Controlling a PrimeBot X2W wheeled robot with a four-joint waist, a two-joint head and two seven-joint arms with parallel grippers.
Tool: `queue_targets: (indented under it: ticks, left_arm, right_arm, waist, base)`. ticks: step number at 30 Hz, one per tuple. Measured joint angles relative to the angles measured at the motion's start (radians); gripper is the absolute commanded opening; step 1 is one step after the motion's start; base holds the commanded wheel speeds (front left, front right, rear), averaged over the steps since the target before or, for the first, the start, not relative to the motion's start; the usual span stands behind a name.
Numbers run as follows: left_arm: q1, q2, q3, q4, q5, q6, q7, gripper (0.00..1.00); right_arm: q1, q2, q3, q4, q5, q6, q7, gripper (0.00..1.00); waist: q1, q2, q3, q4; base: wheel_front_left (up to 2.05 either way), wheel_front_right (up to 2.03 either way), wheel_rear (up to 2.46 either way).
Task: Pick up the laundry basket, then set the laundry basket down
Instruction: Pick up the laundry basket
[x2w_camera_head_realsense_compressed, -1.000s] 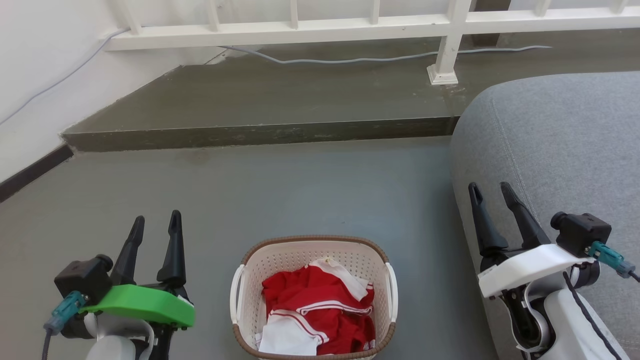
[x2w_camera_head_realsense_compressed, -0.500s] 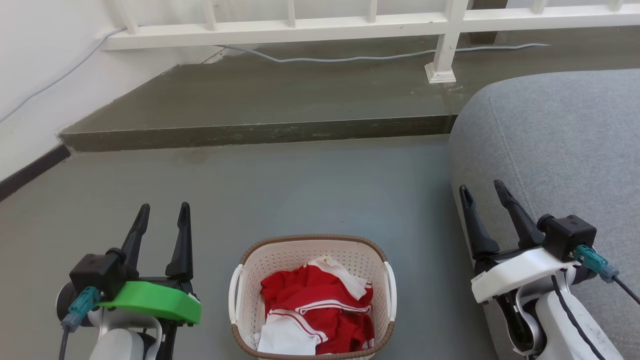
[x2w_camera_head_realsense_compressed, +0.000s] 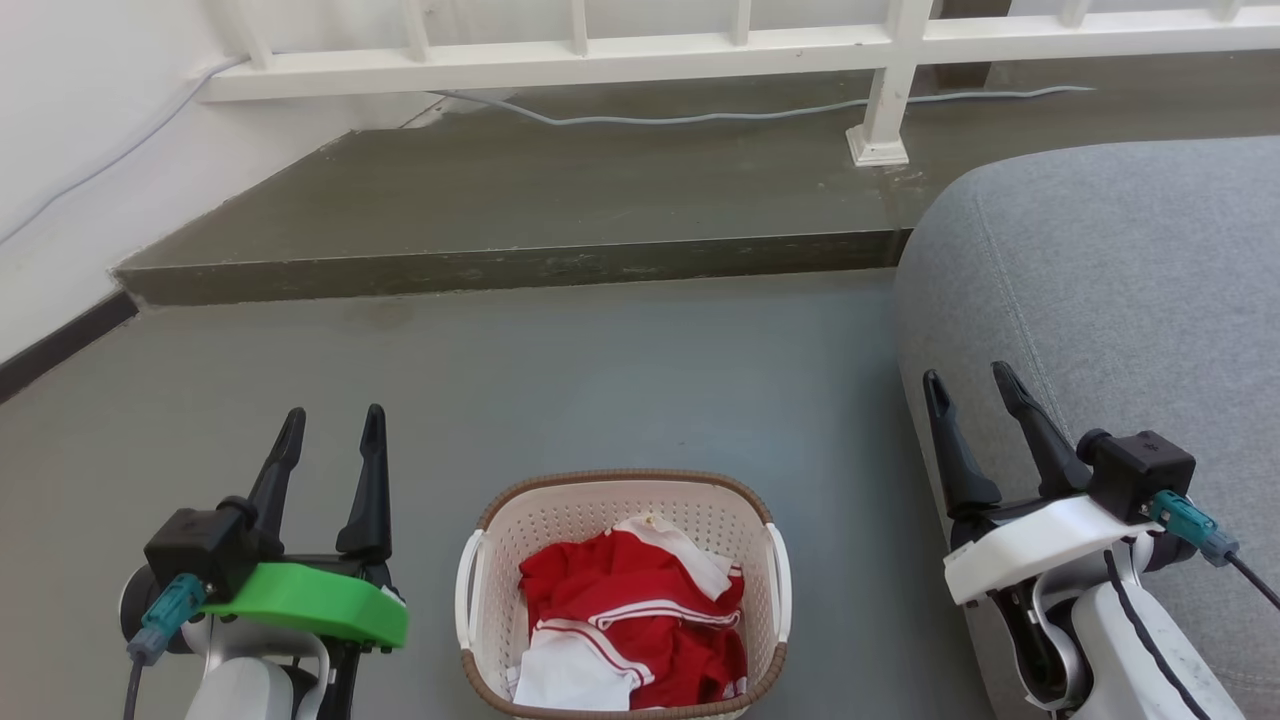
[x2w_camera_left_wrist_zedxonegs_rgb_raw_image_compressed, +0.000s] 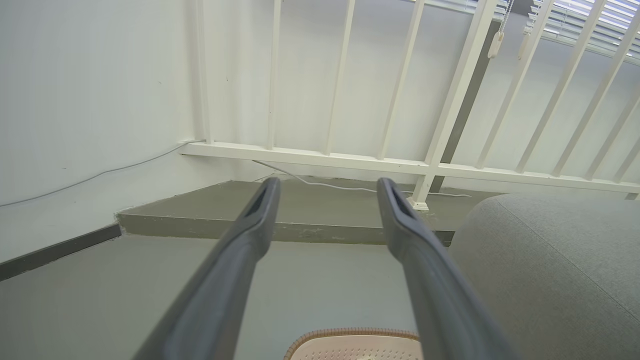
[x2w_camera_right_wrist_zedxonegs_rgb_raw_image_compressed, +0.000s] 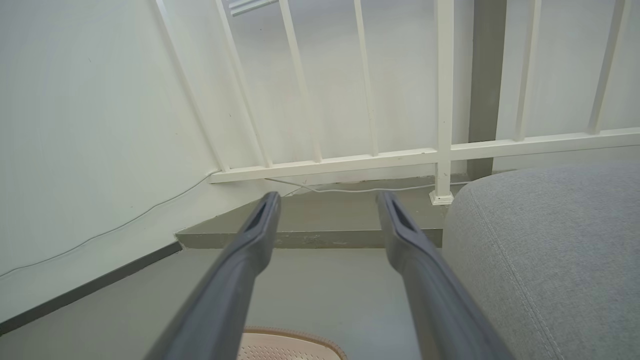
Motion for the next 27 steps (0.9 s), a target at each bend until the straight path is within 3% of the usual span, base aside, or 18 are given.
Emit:
queue_targets:
  ticks: [11,27]
  left_arm:
    - [0.000,-0.002,0.012,-0.005,0.000,-0.003,0.000,1.00]
    - [-0.048,-0.004,0.035,-0.015,0.003,-0.012,0.000,1.00]
  right_arm:
    - [0.000,0.007,-0.006,0.003,-0.009,0.001,-0.004,1.00]
    - [-0.046,0.019,-0.012,0.010,-0.017,0.002,-0.004,1.00]
  waist:
    - [0.0000,0.0000,0.017,-0.010]
    - [0.0000,0.0000,0.167,-0.041]
  base:
    - [0.00,0.00,0.00]
    - [0.00,0.00,0.00]
